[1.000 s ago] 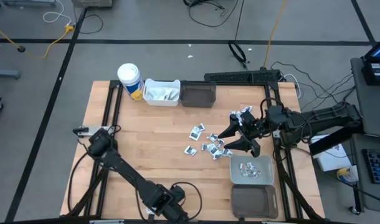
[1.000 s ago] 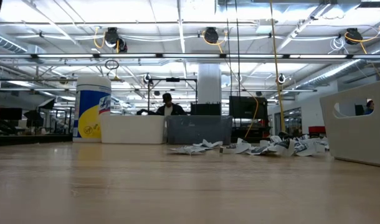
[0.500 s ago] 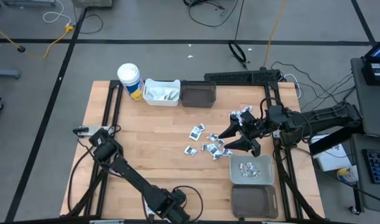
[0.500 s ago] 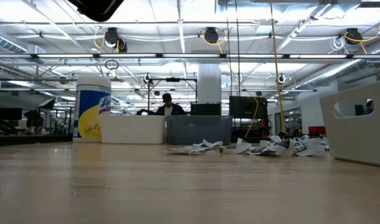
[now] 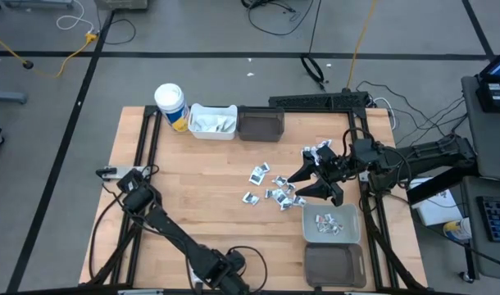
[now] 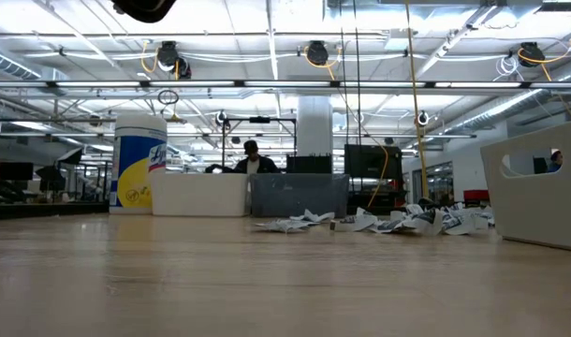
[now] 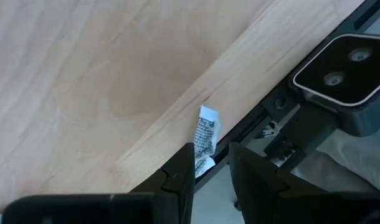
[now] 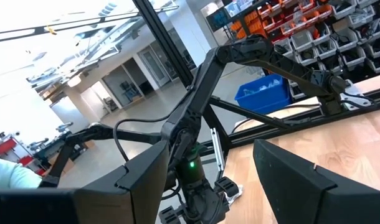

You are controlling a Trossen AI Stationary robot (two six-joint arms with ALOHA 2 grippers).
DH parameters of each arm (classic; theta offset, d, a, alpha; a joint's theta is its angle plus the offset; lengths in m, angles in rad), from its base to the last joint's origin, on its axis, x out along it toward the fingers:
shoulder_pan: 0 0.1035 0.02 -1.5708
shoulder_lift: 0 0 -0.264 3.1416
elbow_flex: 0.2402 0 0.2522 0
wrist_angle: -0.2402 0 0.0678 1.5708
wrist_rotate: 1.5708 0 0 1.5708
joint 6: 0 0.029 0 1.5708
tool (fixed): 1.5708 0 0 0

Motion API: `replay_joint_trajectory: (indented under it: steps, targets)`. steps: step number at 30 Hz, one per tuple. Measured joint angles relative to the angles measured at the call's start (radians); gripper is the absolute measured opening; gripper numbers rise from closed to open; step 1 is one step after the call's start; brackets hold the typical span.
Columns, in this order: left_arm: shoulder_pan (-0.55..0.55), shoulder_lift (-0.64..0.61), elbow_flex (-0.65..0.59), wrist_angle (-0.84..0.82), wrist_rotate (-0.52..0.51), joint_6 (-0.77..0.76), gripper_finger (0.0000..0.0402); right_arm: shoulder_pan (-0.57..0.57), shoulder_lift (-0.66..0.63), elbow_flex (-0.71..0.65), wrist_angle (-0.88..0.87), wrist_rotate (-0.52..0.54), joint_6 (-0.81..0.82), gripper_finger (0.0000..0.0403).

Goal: Pick & Place First Aid Supplies
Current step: Put the orange ointment pack into the gray bin

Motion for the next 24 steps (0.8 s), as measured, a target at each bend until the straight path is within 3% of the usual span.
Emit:
replay_joint_trajectory:
  steps: [24]
  targets:
    - [-0.003, 0.023, 0.002, 0.009, 0.002, 0.007, 0.0101, 0.000, -0.009, 0.000, 0.001, 0.000, -0.004, 0.0231]
